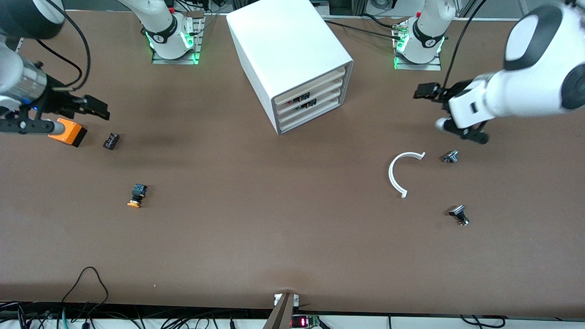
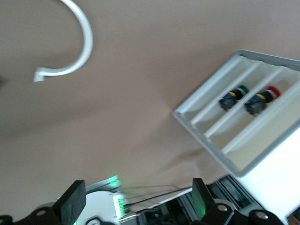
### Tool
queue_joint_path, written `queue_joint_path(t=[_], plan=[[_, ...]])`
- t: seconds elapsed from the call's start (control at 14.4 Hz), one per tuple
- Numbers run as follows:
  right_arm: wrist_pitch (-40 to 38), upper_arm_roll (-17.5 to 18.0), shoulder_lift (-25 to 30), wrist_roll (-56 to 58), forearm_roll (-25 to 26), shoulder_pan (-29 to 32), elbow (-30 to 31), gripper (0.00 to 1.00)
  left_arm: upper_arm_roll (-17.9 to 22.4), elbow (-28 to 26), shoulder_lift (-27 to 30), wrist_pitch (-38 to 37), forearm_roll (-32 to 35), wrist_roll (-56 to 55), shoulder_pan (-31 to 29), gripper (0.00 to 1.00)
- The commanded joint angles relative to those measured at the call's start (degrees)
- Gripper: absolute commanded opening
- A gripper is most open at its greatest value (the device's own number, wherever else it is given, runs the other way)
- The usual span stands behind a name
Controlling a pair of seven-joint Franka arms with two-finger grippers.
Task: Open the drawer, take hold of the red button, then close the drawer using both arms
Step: 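Reach the left gripper to the drawer handle while the right gripper moves aside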
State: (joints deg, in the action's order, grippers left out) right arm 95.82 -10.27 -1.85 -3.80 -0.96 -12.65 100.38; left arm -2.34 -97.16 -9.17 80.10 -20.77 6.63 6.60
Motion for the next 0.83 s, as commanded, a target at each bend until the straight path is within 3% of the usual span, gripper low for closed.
queue_joint_path(t=[0.0,0.35,0.56,0.77], plan=[[2.5,0.0,-2.8,-0.1,-1.0,-1.7,-1.0,0.99,0.1,1.4,-2.6,2.3,-5.6,5.7,-0.1,1.00],[5.8,0.0,-6.5,-3.6,-5.1,-3.0,-1.1,0.99,-0.9,-1.0,-3.8,4.8,-9.0,10.4,0.0,1.00],[7.6,0.0,-8.5,-6.0,-5.1,-3.9,-1.2,0.99,-0.9,-1.5,-4.3,4.2,-10.2,15.8,-1.5,1.00],[8.2,0.0,-10.7,-10.1,-5.1,-5.2,-3.0,0.99,-0.9,-3.7,-7.9,6.5,-18.7,21.6,-1.8,1.00]])
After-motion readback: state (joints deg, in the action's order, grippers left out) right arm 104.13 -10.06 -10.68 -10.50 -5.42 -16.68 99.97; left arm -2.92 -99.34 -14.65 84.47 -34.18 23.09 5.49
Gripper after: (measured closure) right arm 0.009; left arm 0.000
